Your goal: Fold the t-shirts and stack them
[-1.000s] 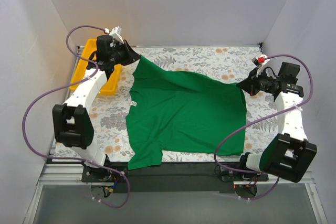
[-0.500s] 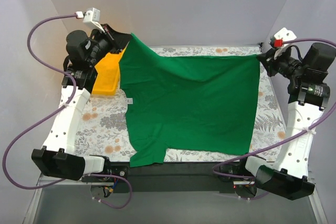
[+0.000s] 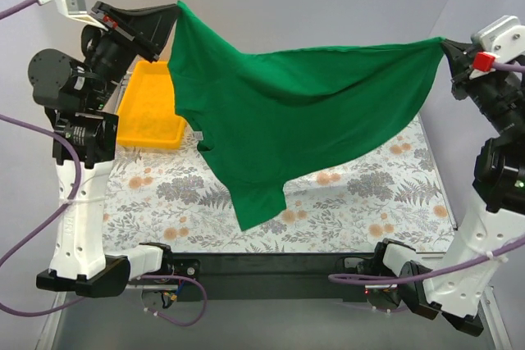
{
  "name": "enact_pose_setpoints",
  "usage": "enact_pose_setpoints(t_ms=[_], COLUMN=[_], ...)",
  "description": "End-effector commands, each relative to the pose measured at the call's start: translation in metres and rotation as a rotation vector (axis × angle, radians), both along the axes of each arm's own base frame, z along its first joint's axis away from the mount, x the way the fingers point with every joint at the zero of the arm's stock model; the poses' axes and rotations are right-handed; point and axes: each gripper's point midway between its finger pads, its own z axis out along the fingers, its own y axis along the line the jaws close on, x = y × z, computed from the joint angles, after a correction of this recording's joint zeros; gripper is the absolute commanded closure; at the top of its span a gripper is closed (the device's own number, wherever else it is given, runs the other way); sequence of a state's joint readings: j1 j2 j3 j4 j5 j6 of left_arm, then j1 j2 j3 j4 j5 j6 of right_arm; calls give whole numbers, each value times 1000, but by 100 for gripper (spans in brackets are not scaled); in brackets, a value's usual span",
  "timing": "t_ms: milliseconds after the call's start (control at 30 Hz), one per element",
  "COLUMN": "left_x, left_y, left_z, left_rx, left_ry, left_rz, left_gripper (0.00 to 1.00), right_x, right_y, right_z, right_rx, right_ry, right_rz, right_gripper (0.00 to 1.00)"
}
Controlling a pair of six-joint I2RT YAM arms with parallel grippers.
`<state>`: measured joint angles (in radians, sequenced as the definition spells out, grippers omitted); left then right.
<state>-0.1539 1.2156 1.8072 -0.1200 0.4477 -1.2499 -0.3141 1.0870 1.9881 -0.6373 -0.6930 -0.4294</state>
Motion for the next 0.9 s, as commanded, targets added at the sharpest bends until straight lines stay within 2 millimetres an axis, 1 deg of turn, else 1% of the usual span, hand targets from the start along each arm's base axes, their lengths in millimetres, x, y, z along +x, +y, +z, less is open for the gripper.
enact_pose_setpoints(t_ms=[0, 33, 133, 167, 200, 233, 267, 333, 367, 400, 467, 533, 567, 600, 667, 700, 767, 800, 833, 867], left_x=[-38, -51, -72, -83, -90, -95, -106, -118, -127, -132, -138, -138, -136, -126, -106, -84, -61, -47, -24, -12], left_y=[4, 8, 10, 13, 13, 13, 14, 13, 14, 14, 16, 16, 17, 15, 10, 4, -6, -11, -21, -25], left_z=[43, 56, 72, 82, 87, 90, 98, 105, 109, 111, 114, 112, 109, 102, 87, 68, 43, 27, -2, -20], left_rx=[-40, -50, -70, -82, -87, -93, -99, -107, -113, -116, -123, -119, -118, -112, -95, -73, -42, -25, 3, 18], left_ry=[-124, -167, -225, -260, -276, -289, -320, -344, -362, -372, -384, -383, -373, -351, -296, -240, -172, -133, -60, -17], left_rz=[4, 18, 16, 22, 15, 11, 7, -12, -19, -21, -19, -12, -5, 8, 21, 28, 24, 19, 11, 8], left_gripper=[100, 100, 100, 100, 100, 100, 100, 100, 100, 100, 100, 100, 100, 100, 100, 100, 100, 100, 100, 100], right_x=[-30, -38, -57, -61, -66, -76, -82, -97, -100, -107, -106, -102, -98, -88, -75, -60, -42, -23, -13, -6], right_y=[2, 2, 4, 4, 5, 5, 6, 7, 7, 8, 5, 2, 0, -3, -6, -10, -14, -18, -19, -19], right_z=[42, 49, 63, 68, 71, 78, 81, 90, 91, 93, 91, 86, 83, 73, 61, 46, 26, -1, -15, -26], right_rx=[14, 13, 10, 8, 8, 6, 6, 13, 16, 18, 27, 32, 34, 38, 42, 48, 51, 61, 62, 60], right_ry=[-134, -164, -225, -245, -260, -290, -306, -349, -358, -371, -367, -355, -342, -310, -268, -220, -160, -84, -48, -25], right_rz=[-48, -60, -86, -92, -100, -114, -119, -138, -143, -150, -168, -179, -180, -180, -180, -175, -167, -156, -146, -135], right_gripper=[99, 99, 99, 99, 99, 99, 99, 99, 99, 99, 99, 99, 99, 99, 99, 99, 99, 99, 99, 99])
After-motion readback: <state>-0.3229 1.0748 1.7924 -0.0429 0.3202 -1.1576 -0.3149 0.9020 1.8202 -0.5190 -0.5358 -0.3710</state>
